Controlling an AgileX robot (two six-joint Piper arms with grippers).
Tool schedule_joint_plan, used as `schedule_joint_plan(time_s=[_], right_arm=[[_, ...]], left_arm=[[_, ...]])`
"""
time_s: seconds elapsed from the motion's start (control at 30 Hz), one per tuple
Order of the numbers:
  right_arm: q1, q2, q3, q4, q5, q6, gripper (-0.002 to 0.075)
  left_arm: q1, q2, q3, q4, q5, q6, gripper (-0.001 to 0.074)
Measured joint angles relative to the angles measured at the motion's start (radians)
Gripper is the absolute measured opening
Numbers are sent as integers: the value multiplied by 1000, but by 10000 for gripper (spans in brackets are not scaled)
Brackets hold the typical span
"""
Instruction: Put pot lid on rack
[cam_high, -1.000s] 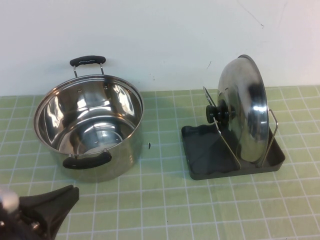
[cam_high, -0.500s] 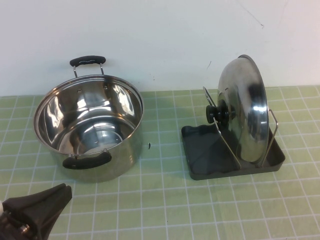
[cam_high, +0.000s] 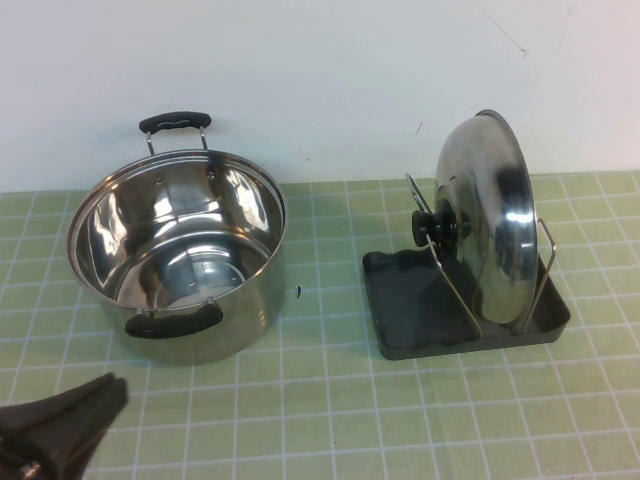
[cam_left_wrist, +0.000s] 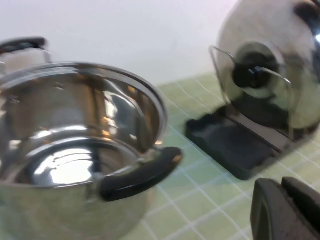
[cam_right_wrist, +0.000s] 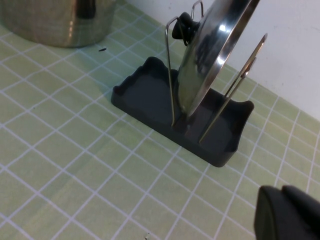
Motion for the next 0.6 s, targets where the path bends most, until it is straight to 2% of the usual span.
schedule_joint_plan(time_s=[0.17,0.43,0.6], right_arm=[[0,0,0,0,-2,0,-1],[0,0,0,0,-2,0,-1],[0,0,0,0,-2,1,-1]], left_arm=[[114,-156,88,12,2,-7,-1],[358,-325,274,14,2,-113,-1],[465,-336,300,9,116,-155,-1]])
